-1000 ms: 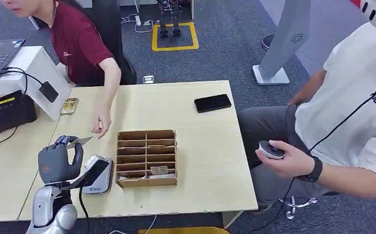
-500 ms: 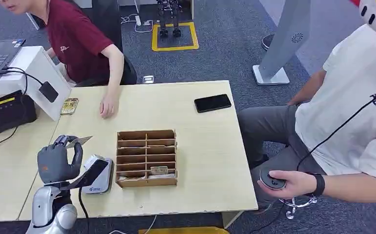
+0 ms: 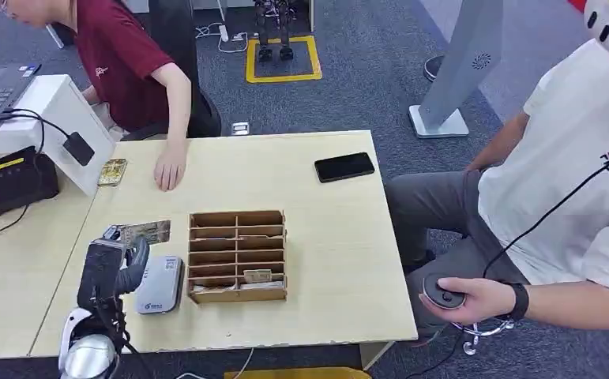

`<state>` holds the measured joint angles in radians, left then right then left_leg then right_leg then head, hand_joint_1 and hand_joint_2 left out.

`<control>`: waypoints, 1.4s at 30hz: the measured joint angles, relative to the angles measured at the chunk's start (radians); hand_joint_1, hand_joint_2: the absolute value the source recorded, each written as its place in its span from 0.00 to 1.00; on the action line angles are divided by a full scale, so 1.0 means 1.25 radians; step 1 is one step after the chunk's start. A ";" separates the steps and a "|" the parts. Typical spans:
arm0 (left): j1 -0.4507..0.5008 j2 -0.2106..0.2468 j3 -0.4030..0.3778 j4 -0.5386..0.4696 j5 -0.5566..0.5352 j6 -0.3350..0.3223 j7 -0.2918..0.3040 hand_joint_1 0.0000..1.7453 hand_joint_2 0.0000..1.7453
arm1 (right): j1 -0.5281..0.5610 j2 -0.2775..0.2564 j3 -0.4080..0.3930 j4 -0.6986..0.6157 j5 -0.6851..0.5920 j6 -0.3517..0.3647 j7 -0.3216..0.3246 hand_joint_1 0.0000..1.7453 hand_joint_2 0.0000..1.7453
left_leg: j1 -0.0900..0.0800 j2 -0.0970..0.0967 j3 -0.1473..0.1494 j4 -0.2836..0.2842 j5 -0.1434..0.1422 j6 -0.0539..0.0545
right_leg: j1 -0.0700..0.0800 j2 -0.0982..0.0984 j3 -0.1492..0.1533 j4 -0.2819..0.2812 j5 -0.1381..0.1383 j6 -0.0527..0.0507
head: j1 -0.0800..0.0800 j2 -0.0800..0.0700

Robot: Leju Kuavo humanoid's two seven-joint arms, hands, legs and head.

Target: Pass the card to the sensor for recognition and then transmit it.

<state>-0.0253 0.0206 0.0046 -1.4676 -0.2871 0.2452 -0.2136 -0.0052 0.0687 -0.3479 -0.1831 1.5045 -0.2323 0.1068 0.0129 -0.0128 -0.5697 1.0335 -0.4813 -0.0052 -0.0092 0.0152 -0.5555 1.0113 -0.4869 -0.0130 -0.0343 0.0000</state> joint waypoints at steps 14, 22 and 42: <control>0.057 -0.063 0.145 -0.002 0.147 -0.031 0.010 1.00 1.00 | 0.002 0.000 0.000 0.000 0.000 -0.006 0.008 0.00 1.00 | 0.000 0.000 -0.001 0.000 0.000 0.000 | 0.000 0.000 -0.001 0.000 0.000 0.000 | 0.000 0.000; 0.058 -0.066 0.152 -0.002 0.136 -0.031 0.019 1.00 1.00 | 0.002 0.001 -0.001 0.000 0.000 -0.009 0.010 0.00 1.00 | 0.000 0.000 -0.001 0.000 0.000 0.000 | 0.000 0.000 -0.001 0.000 0.000 0.000 | 0.000 0.000; 0.087 -0.070 0.141 -0.002 -0.066 -0.059 0.049 1.00 1.00 | 0.003 0.004 -0.011 0.000 0.000 -0.008 0.010 0.00 1.00 | 0.000 0.000 0.000 0.000 0.000 0.000 | 0.000 0.000 -0.001 0.000 0.000 0.000 | 0.000 0.000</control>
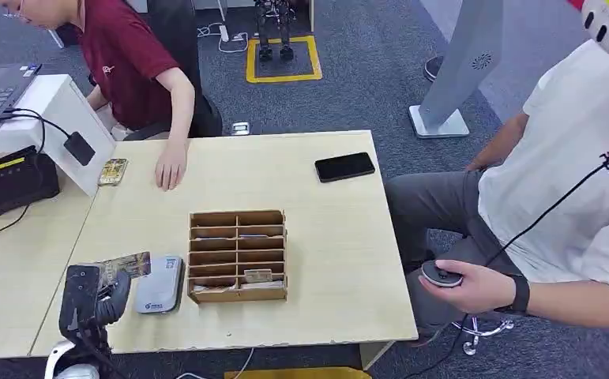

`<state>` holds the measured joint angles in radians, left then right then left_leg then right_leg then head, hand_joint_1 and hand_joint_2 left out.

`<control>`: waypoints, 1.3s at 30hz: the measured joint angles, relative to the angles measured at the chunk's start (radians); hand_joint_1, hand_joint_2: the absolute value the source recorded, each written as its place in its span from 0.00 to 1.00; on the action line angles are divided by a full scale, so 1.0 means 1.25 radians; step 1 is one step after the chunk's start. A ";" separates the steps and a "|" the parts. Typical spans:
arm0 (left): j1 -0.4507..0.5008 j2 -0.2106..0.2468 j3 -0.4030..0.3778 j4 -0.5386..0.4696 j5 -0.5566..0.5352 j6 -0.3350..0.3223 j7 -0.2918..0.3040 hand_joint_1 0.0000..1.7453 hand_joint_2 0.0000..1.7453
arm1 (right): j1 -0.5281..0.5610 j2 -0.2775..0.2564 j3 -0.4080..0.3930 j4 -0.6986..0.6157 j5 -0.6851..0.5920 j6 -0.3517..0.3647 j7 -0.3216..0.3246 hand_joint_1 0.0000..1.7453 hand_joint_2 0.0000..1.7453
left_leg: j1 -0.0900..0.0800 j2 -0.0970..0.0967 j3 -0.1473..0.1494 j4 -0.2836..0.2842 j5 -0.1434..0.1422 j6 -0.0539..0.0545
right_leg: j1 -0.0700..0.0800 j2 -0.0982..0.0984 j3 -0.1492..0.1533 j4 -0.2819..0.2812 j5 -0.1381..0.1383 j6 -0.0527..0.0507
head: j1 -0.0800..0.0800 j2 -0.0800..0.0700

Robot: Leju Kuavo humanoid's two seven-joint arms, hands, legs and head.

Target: Pass the card to the sensor for recognition and then transmit it.

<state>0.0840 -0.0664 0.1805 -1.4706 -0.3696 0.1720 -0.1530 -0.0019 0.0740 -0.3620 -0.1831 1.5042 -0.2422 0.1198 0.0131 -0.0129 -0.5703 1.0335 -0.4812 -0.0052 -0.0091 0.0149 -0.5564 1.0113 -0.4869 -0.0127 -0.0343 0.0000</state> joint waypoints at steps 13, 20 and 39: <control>0.001 0.000 -0.011 0.000 -0.058 -0.019 0.025 1.00 1.00 | 0.000 0.000 -0.001 0.000 0.002 0.005 0.000 0.00 1.00 | 0.000 0.000 0.000 0.000 0.000 0.000 | 0.000 0.000 0.000 0.000 0.000 0.000 | 0.000 0.000; 0.000 0.000 -0.011 0.003 -0.082 -0.021 0.033 1.00 1.00 | -0.001 0.000 0.000 0.000 0.002 0.009 0.000 0.00 1.00 | 0.000 0.000 0.000 0.000 0.000 0.000 | 0.000 0.000 0.000 0.000 0.000 0.000 | 0.000 0.000; -0.032 0.000 -0.039 0.076 -0.232 -0.003 0.077 1.00 1.00 | -0.002 0.002 0.000 -0.005 0.002 0.013 0.000 0.00 1.00 | 0.000 0.000 0.000 0.000 0.000 0.000 | 0.000 0.000 0.000 0.000 0.000 0.000 | 0.000 0.000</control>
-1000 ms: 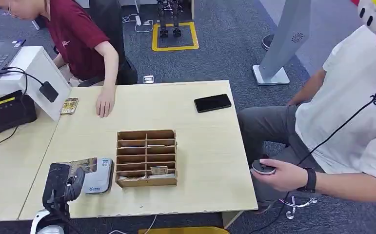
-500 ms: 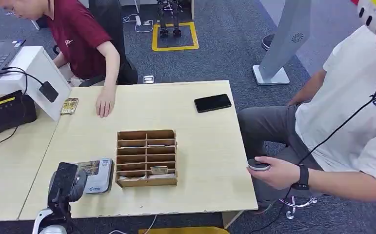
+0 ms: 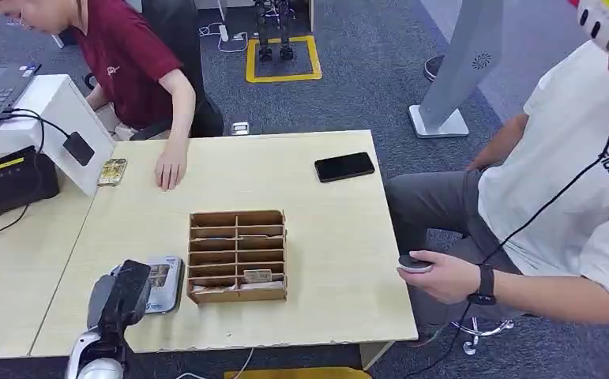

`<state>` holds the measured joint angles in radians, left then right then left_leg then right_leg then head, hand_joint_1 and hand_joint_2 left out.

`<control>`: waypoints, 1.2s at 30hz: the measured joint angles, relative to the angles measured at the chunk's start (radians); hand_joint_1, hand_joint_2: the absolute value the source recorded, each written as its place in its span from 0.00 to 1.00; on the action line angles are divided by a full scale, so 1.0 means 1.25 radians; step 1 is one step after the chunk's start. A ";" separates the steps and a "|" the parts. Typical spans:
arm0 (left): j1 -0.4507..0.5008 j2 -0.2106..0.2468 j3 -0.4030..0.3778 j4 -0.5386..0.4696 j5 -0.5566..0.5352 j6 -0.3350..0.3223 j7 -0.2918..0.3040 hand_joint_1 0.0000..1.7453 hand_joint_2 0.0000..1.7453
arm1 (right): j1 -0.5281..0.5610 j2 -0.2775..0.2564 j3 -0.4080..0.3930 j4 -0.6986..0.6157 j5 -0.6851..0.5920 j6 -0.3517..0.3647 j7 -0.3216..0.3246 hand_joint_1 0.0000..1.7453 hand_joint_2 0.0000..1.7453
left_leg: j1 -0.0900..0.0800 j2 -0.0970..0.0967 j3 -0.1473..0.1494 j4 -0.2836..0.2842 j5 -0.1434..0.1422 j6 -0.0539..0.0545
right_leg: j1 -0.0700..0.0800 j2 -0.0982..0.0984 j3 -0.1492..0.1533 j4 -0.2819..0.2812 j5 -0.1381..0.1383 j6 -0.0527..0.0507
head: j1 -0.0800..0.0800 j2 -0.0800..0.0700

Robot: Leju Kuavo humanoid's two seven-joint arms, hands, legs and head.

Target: Pass the card to the sensor for recognition and then transmit it.

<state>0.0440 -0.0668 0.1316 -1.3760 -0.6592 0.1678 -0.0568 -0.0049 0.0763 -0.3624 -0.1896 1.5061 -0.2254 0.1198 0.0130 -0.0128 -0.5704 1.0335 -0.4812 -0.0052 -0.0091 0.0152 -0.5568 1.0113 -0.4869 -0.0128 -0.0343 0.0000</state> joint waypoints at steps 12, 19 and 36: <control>-0.013 -0.002 -0.013 0.037 -0.039 0.000 0.006 1.00 1.00 | 0.000 0.000 0.000 0.000 0.000 0.001 -0.003 0.00 1.00 | 0.000 0.000 0.000 0.000 0.000 0.000 | 0.000 0.000 0.000 0.000 0.000 0.000 | 0.000 0.000; -0.015 -0.005 -0.013 0.046 -0.043 0.000 0.009 1.00 1.00 | 0.000 0.000 0.000 0.000 0.000 0.001 -0.003 0.00 1.00 | 0.000 0.000 0.000 0.000 0.000 0.000 | 0.000 0.000 0.000 0.000 0.000 0.000 | 0.000 0.000; -0.053 -0.003 -0.013 0.113 -0.171 0.065 0.044 1.00 1.00 | -0.001 -0.002 0.016 0.000 0.000 0.000 -0.011 0.00 1.00 | 0.000 0.000 0.000 0.000 0.000 0.000 | 0.000 0.000 0.000 0.000 0.000 0.000 | 0.000 0.000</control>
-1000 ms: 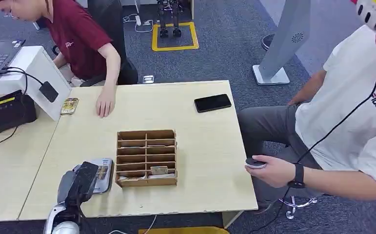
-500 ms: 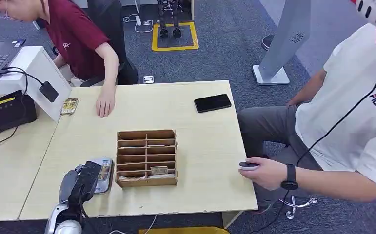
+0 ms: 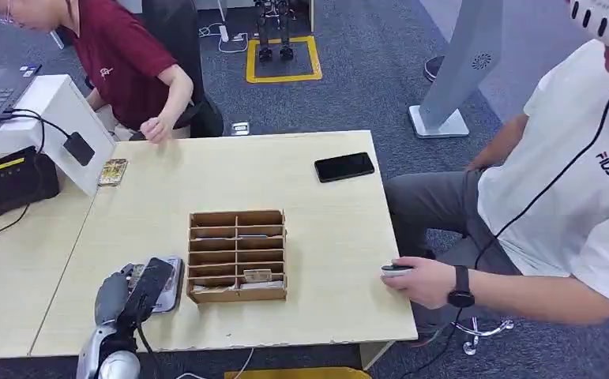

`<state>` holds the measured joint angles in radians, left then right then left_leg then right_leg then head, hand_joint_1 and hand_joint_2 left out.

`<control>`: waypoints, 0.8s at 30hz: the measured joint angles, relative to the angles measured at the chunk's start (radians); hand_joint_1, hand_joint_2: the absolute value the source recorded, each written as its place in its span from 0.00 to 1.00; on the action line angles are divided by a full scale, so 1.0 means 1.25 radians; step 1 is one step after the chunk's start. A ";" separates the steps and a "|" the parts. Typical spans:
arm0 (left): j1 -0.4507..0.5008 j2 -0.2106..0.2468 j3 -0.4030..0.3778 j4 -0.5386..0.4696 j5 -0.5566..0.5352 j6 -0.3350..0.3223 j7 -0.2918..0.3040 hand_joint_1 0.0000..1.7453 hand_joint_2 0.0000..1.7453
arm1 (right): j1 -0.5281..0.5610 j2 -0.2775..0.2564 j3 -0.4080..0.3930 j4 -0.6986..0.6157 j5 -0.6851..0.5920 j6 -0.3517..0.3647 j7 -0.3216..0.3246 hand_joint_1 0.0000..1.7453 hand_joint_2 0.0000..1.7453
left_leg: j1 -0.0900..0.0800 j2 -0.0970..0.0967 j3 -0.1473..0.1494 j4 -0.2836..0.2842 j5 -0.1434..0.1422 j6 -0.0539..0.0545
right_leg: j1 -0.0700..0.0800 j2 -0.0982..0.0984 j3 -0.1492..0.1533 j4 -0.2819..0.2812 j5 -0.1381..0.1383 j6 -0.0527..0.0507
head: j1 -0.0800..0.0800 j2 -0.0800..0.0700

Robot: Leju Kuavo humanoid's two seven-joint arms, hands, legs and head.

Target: Pass the card to the sensor for recognition and then transmit it.

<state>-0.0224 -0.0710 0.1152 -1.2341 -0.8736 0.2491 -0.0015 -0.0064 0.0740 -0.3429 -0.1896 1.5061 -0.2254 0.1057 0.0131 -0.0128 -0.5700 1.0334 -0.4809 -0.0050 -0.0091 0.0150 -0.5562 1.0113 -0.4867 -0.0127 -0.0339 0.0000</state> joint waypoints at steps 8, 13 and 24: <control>-0.009 0.000 0.000 0.019 -0.001 0.005 0.000 1.00 1.00 | -0.001 -0.002 0.010 0.000 0.000 0.000 0.000 0.00 1.00 | 0.000 0.000 0.000 0.000 0.000 0.000 | 0.000 0.000 0.000 0.000 0.000 0.000 | 0.000 0.000; -0.013 0.000 0.000 0.026 -0.002 0.005 0.000 1.00 1.00 | -0.001 -0.002 0.011 0.000 0.000 0.000 0.000 0.00 1.00 | 0.000 0.000 0.000 0.000 0.000 0.000 | 0.000 0.000 0.000 0.000 0.000 0.000 | 0.000 0.000; -0.027 0.006 0.000 0.066 -0.068 0.041 0.014 1.00 1.00 | -0.001 -0.004 0.017 0.000 0.000 -0.002 -0.006 0.00 1.00 | 0.000 0.000 0.000 0.000 0.001 0.000 | 0.000 0.000 0.000 0.000 0.000 0.000 | 0.000 0.000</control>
<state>-0.0555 -0.0629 0.1152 -1.1513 -0.9583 0.3006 0.0164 -0.0081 0.0690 -0.3216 -0.1896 1.5061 -0.2274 0.0984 0.0131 -0.0129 -0.5697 1.0334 -0.4797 -0.0053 -0.0091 0.0148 -0.5559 1.0114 -0.4861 -0.0132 -0.0343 0.0000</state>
